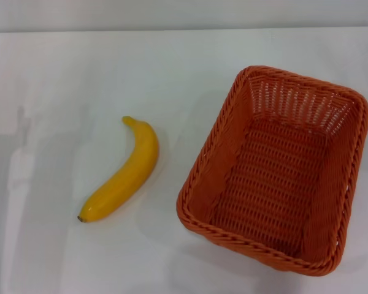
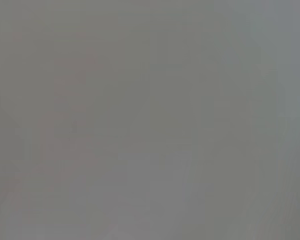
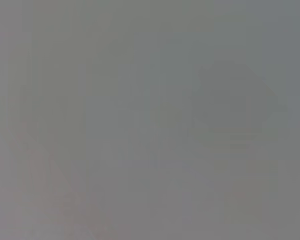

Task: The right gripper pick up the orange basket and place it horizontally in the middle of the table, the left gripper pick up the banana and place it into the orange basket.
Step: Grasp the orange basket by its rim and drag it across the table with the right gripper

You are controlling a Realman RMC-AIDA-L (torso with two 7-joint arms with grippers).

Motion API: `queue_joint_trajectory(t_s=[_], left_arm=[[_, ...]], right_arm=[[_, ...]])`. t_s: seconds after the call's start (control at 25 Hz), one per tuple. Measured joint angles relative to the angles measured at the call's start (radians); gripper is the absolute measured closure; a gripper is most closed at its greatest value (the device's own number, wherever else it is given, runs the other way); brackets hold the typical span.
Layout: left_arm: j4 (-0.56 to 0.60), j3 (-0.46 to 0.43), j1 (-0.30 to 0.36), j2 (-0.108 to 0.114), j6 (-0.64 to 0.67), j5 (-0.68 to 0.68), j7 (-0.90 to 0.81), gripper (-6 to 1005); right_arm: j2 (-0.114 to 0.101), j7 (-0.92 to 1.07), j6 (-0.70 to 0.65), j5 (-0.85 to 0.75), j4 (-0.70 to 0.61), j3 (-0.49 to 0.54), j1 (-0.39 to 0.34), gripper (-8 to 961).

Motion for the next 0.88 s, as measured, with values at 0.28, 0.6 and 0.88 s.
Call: queue_joint_trajectory(t_s=[0.28, 0.6, 0.88], left_arm=[[0.010, 0.001, 0.017, -0.002, -0.003, 0.000, -0.042, 183], [0.007, 0.003, 0.055, 0.000, -0.003, 0.002, -0.103, 187], [0.008, 0.003, 0.085, 0.001, -0.001, 0.003, -0.124, 189]], right_arm=[[0.001, 0.002, 0.005, 0.000, -0.005, -0.005, -0.021, 98], [-0.001, 0.098, 0.023, 0.000, -0.035, -0.056, -0.045, 98], [-0.016, 0.535, -0.035, -0.010, -0.330, -0.367, -0.118, 97]])
